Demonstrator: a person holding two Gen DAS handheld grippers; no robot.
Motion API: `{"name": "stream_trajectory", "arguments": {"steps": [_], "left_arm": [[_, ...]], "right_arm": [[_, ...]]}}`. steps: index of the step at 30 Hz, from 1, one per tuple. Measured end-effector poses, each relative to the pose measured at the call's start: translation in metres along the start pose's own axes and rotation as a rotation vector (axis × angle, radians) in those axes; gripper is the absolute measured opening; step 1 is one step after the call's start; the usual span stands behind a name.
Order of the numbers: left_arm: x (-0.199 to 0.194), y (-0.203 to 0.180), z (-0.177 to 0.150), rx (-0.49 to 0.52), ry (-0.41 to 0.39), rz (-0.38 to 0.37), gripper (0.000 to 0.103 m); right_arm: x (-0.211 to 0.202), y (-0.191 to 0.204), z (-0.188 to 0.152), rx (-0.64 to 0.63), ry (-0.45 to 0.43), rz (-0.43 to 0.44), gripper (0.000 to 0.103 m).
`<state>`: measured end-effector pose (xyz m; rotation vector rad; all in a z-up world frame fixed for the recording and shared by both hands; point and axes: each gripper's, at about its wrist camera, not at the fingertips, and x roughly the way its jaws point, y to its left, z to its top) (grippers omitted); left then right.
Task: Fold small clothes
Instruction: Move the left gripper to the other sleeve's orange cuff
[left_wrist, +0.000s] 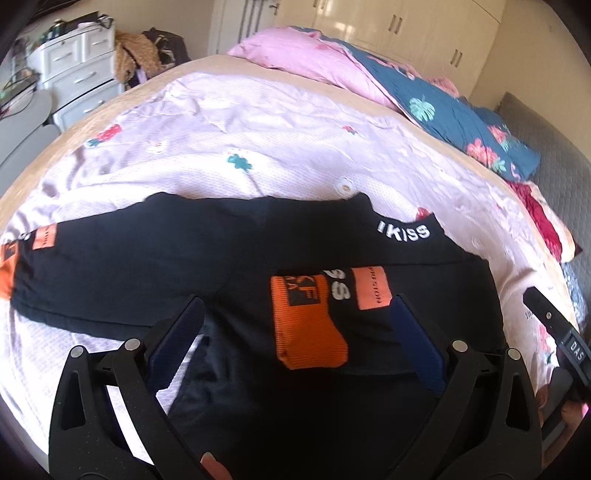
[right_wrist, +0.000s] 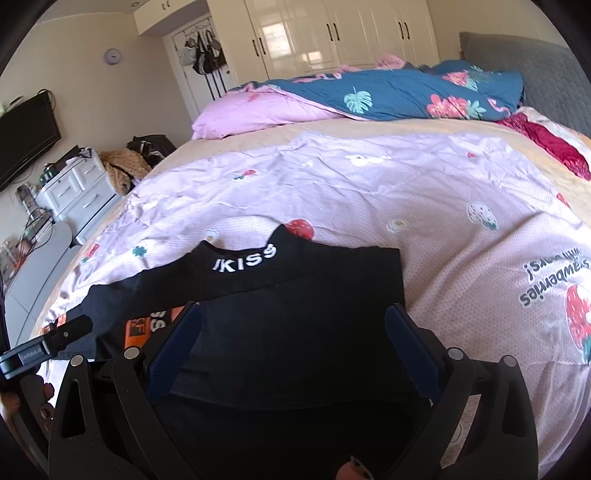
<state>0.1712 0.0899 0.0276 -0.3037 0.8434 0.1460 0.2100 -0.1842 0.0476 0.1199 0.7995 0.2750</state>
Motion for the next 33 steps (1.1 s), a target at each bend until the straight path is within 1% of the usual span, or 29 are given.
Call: {"name": "stream_trajectory", "arguments": {"steps": [4, 8, 17, 24, 26, 33], "left_arm": [[-0.009, 0.013, -0.001, -0.034, -0.02, 0.014, 0.094], [-0.016, 0.034, -0.003, -0.094, -0.034, 0.037, 0.094], [-0.036, 0.075, -0.005, -0.19, -0.096, 0.131, 0.094], [-0.049, 0.106, -0.003, -0.27, -0.139, 0.187, 0.094], [-0.05, 0.115, -0.002, -0.296, -0.139, 0.205, 0.094], [-0.052, 0.144, -0.002, -0.379, -0.134, 0.234, 0.094]], "right_arm": [[-0.004, 0.012, 0.0, -0.024, -0.014, 0.021, 0.098], [-0.008, 0.028, -0.002, -0.057, -0.026, 0.044, 0.098], [-0.017, 0.058, -0.006, -0.097, -0.067, 0.096, 0.098], [-0.014, 0.088, -0.014, -0.165, -0.054, 0.115, 0.098], [-0.013, 0.095, -0.017, -0.181, -0.049, 0.12, 0.098], [-0.006, 0.127, -0.029, -0.25, -0.022, 0.142, 0.098]]}}
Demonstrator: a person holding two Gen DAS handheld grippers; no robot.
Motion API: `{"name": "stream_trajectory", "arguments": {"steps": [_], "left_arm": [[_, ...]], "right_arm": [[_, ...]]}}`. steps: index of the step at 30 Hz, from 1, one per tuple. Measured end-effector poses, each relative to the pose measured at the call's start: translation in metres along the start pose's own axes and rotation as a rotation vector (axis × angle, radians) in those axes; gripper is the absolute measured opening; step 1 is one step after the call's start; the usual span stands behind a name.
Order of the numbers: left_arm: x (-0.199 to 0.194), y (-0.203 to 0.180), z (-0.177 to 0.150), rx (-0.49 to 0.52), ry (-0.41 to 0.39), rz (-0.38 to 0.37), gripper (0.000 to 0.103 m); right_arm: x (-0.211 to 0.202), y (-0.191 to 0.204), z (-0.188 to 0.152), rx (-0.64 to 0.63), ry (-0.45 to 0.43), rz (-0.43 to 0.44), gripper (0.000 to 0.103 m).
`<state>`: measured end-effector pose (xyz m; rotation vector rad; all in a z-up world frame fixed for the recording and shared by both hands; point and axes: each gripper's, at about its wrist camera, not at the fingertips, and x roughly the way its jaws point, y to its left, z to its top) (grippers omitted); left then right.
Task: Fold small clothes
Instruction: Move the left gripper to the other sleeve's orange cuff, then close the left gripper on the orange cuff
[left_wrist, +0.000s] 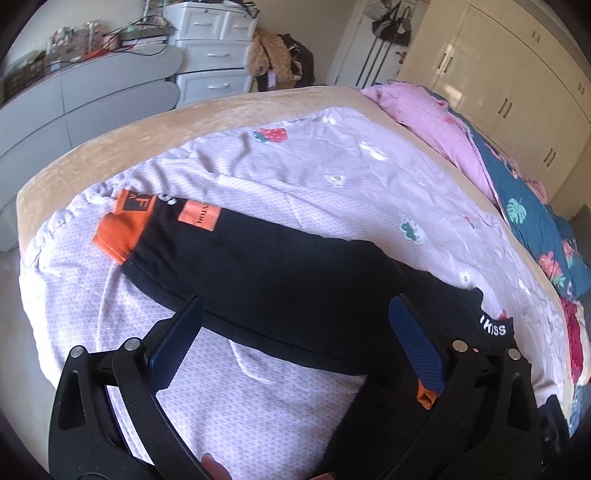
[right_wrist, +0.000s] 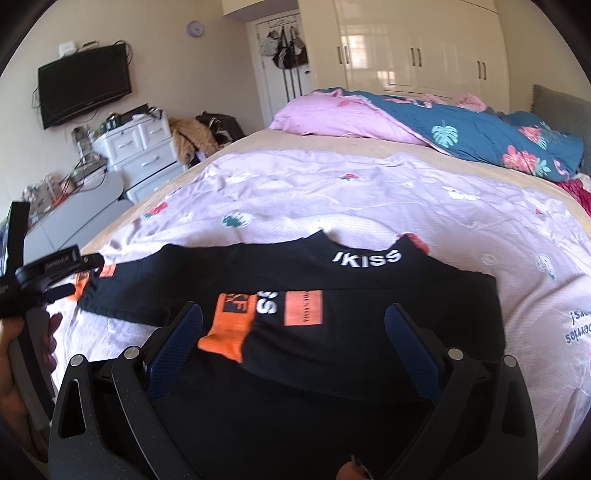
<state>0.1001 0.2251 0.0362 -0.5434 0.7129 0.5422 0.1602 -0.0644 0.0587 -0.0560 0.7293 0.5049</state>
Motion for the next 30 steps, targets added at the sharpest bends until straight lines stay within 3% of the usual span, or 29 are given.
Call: {"name": "stream_trajectory", "arguments": {"steps": [15, 20, 30], "left_arm": [[0.01, 0.04, 0.013, -0.125, 0.008, 0.056, 0.094], [0.013, 0.047, 0.014, -0.138, 0.014, 0.085, 0.094], [0.03, 0.075, 0.019, -0.216, 0.055, 0.136, 0.094]], "right_arm": [[0.021, 0.055, -0.007, -0.1, 0.042, 0.044, 0.098], [0.027, 0.071, -0.003, -0.095, 0.056, 0.102, 0.098], [0.033, 0.096, 0.004, -0.167, 0.044, 0.098, 0.098]]}}
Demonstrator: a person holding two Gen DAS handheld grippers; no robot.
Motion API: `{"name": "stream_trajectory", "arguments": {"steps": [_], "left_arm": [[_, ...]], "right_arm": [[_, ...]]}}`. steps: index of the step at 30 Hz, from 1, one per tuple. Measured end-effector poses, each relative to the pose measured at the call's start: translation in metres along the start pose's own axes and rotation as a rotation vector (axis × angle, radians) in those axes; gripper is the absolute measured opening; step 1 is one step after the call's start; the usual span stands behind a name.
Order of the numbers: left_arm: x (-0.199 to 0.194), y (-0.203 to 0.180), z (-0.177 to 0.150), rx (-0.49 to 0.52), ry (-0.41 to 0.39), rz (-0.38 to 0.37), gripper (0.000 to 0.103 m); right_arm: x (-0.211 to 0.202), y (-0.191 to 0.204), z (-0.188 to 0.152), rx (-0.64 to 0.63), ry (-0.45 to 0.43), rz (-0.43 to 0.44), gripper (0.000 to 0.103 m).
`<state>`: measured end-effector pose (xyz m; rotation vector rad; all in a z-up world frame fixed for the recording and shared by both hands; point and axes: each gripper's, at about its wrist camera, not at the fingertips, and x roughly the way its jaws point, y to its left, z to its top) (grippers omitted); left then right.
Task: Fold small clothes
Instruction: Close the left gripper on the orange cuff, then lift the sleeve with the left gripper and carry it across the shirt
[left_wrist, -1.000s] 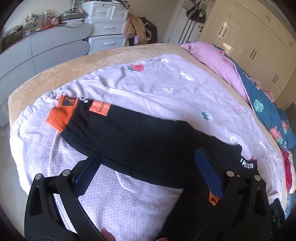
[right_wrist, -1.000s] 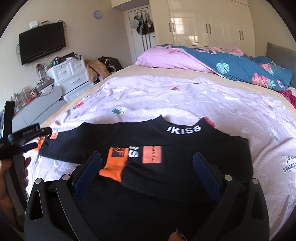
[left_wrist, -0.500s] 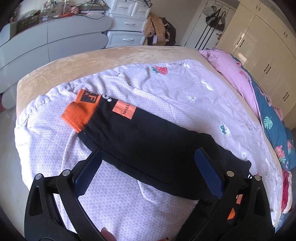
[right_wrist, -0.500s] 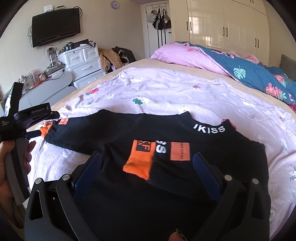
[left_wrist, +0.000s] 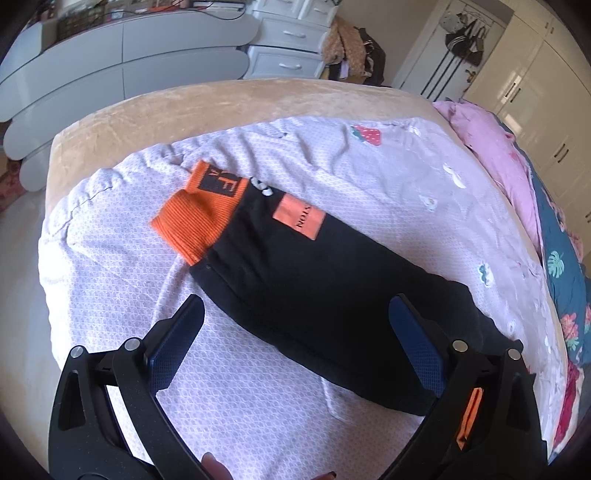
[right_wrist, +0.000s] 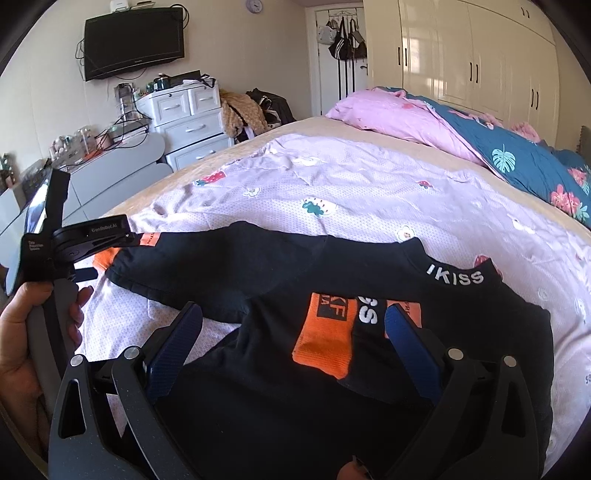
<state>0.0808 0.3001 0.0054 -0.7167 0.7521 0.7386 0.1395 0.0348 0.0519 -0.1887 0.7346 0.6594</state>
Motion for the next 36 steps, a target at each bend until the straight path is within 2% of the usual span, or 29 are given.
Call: {"name": "stream_trajectory", "arguments": {"steps": [4, 9, 12, 14, 15, 18, 20, 21, 22, 26, 32, 36], "left_arm": [[0.008, 0.011, 0.004, -0.028, 0.026, -0.003, 0.094], [0.028, 0.025, 0.012, -0.064, 0.056, 0.036, 0.094], [0.044, 0.04, 0.014, -0.132, 0.1, -0.002, 0.094], [0.045, 0.047, 0.016, -0.164, 0.081, -0.028, 0.093], [0.044, 0.048, 0.018, -0.17, 0.067, -0.031, 0.088], [0.042, 0.053, 0.021, -0.192, 0.039, -0.022, 0.056], [0.042, 0.059, 0.022, -0.219, 0.028, -0.032, 0.041], [0.043, 0.061, 0.023, -0.234, 0.024, -0.039, 0.026], [0.043, 0.066, 0.023, -0.254, 0.018, -0.057, 0.021], [0.023, 0.073, 0.023, -0.295, -0.026, -0.177, 0.016], [-0.027, 0.056, 0.02, -0.213, -0.111, -0.317, 0.014], [-0.052, 0.039, 0.012, -0.154, -0.152, -0.359, 0.014]], "right_arm": [[0.002, 0.006, 0.004, -0.017, 0.003, 0.031, 0.098], [0.009, 0.014, 0.009, -0.036, 0.015, 0.069, 0.098], [0.012, 0.021, 0.008, -0.048, 0.017, 0.085, 0.098], [0.014, 0.024, 0.005, -0.058, 0.023, 0.088, 0.098], [0.016, 0.026, 0.003, -0.065, 0.029, 0.085, 0.098], [0.019, 0.025, -0.001, -0.072, 0.038, 0.074, 0.098], [0.021, 0.021, -0.003, -0.066, 0.042, 0.07, 0.098], [0.021, 0.019, -0.004, -0.059, 0.047, 0.069, 0.098], [0.021, 0.017, -0.005, -0.054, 0.048, 0.069, 0.098], [0.021, 0.009, -0.01, -0.032, 0.053, 0.063, 0.098], [0.018, -0.003, -0.014, -0.014, 0.057, 0.037, 0.098], [0.014, -0.019, -0.016, 0.039, 0.062, 0.023, 0.098]]}}
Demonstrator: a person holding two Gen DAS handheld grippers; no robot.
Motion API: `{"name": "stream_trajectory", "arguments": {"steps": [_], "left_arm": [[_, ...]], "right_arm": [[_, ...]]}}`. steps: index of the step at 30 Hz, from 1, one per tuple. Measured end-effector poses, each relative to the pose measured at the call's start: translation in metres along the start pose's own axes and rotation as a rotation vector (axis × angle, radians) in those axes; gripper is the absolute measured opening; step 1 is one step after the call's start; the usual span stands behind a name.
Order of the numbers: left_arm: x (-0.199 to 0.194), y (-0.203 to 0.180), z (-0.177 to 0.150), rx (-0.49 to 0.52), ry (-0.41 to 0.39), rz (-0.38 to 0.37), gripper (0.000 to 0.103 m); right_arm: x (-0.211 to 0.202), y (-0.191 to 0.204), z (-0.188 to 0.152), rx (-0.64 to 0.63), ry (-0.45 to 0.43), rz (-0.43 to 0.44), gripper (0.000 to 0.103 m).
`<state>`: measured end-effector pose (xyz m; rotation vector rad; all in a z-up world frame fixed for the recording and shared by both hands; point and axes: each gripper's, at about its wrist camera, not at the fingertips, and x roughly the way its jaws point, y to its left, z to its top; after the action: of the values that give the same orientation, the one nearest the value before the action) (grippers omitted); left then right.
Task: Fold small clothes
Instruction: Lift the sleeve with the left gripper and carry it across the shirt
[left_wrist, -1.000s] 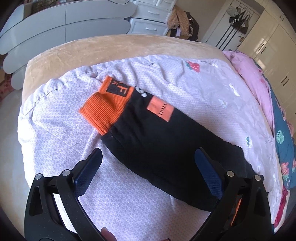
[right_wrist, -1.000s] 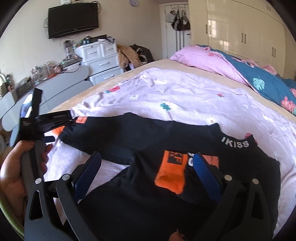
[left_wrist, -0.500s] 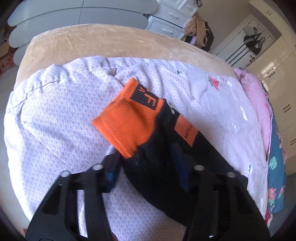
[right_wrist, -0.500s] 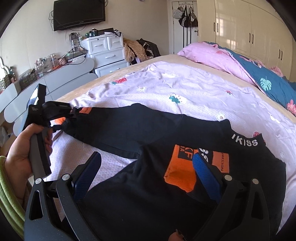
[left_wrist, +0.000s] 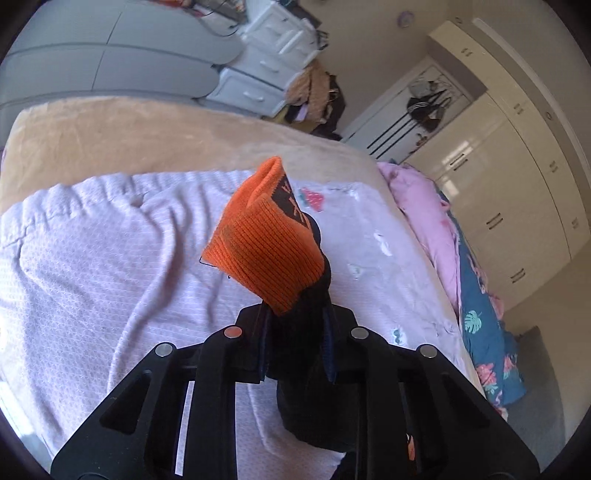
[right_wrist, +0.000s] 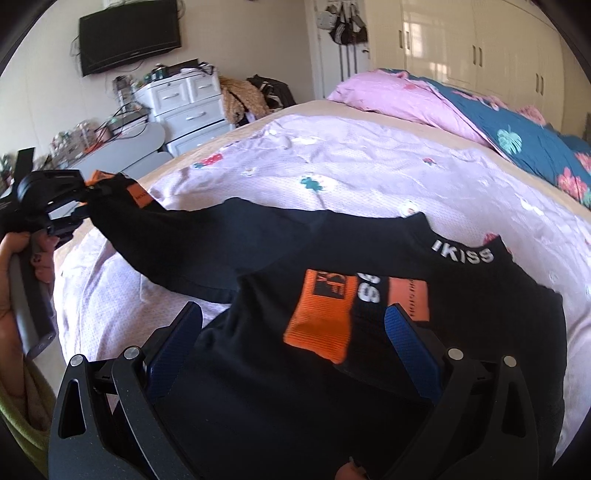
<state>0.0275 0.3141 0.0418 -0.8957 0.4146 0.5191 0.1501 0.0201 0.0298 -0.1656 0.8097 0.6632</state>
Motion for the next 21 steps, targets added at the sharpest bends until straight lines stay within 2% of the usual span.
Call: {"name": "stream_trajectory", "arguments": {"steps": [12, 21], "left_arm": [[0.001, -0.057, -0.022, 0.105, -0.021, -0.063, 0.013], [-0.002, -0.104, -0.051, 0.226, 0.005, -0.144, 0.013]], "right_arm": [[-0.035, -0.052, 0.004, 0.129, -0.064, -0.058, 0.098], [-0.055, -0.091, 0.002, 0.237, -0.094, -0.106, 0.098]]}}
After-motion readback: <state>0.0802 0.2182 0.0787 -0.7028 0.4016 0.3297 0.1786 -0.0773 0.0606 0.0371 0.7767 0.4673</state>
